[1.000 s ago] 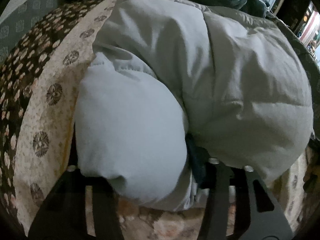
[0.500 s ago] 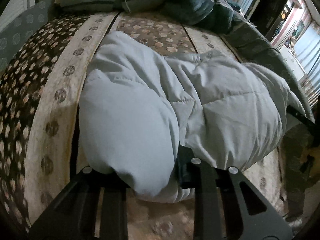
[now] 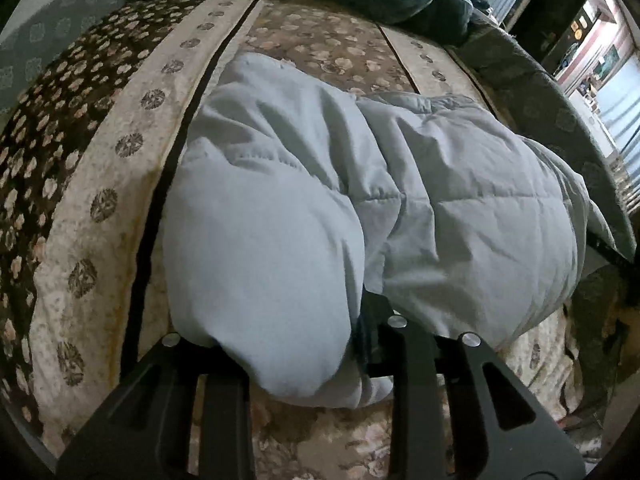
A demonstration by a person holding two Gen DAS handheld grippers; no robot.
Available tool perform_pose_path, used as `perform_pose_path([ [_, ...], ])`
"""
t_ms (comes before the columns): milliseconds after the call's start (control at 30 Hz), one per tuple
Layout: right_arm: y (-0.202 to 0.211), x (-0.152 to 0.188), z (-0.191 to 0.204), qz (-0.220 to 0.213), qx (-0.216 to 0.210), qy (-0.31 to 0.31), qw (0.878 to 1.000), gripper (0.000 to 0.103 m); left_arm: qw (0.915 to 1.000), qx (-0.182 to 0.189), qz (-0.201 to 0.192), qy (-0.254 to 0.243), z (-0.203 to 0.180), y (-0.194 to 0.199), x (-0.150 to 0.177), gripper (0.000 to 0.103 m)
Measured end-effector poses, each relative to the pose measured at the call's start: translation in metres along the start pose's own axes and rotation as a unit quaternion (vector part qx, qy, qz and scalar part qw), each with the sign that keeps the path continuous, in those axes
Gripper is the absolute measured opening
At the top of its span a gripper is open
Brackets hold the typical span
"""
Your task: Fold large clothes
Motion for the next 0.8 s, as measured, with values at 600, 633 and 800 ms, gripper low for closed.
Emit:
perform_pose_path([
  [600, -0.034, 0.032, -0.015, 0.036, 0.02, -0.001, 0.999, 0.019, 0.9996, -0.023, 0.017, 0.003, 0.006, -0.037, 0.016, 0.042],
  [633, -0.033, 0.032, -0.015, 0.035, 0.021, -0.002, 0.999, 0.019, 0.9995, -0.025, 0.017, 0.003, 0.005, -0.036, 0.015, 0.042],
  [800, -0.026, 0.034, -0.011, 0.035, 0.021, 0.003, 0.999, 0.019, 0.9993, -0.035, 0.012, 0.0, 0.002, -0.031, 0.017, 0.042],
])
Point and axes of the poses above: each gripper's, at about its wrist camera, not at the fingertips, and y roughly against the way its jaws point, z to its left, x to its underside, the point moved 4 cm from there along -y, roughly the way its jaws point, and after that the axes turned 1 degree about y, right-handed, at the moved point
